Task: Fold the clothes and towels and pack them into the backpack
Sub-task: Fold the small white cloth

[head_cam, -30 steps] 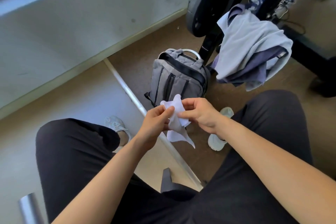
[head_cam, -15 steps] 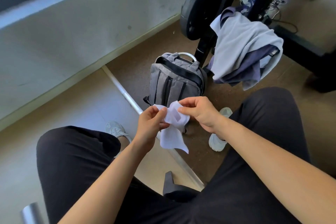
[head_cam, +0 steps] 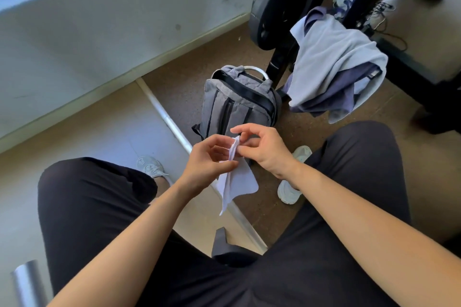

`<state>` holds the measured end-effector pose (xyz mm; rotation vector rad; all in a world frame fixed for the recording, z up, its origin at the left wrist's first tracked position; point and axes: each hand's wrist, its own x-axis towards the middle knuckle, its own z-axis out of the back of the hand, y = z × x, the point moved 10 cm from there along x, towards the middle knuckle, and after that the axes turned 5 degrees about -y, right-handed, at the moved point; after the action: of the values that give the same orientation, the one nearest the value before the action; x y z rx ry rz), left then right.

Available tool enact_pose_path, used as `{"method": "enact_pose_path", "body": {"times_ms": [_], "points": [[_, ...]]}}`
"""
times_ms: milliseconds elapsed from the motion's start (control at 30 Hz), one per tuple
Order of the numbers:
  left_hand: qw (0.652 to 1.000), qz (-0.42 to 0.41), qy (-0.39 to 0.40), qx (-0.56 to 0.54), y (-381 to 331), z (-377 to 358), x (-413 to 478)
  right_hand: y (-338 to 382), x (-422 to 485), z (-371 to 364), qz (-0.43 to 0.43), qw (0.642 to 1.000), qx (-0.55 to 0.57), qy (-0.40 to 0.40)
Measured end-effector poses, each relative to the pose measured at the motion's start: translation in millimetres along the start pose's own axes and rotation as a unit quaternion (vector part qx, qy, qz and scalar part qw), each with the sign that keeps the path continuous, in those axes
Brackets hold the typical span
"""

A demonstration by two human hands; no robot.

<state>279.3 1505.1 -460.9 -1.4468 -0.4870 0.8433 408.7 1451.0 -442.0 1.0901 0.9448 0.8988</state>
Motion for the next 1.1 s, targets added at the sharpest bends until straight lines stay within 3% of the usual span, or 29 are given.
{"method": "enact_pose_path", "body": {"times_ms": [200,267,367,567,733,900,1100], "points": [[0.998,-0.062,-0.029,0.015,-17,3,-2,13,0,-2,0.079,0.989,-0.121,0.016],[0.996,-0.07,-0.046,0.013,-20,7,-1,14,-1,-5,0.064,0.987,-0.144,0.04],[0.996,-0.064,-0.062,0.014,-16,14,3,3,-3,-14,0.005,0.987,-0.135,0.088],[0.999,0.012,0.035,0.02,6,8,11,8,3,2,0.012,0.993,-0.103,0.05],[1.0,0.0,-0.011,0.026,24,24,23,20,4,22,0.039,0.998,-0.035,0.021],[0.983,-0.001,-0.028,0.181,47,27,27,30,2,33,0.054,0.998,-0.013,0.013],[0.965,-0.012,-0.009,0.262,52,13,22,37,-3,34,0.061,0.998,0.017,0.024]]}}
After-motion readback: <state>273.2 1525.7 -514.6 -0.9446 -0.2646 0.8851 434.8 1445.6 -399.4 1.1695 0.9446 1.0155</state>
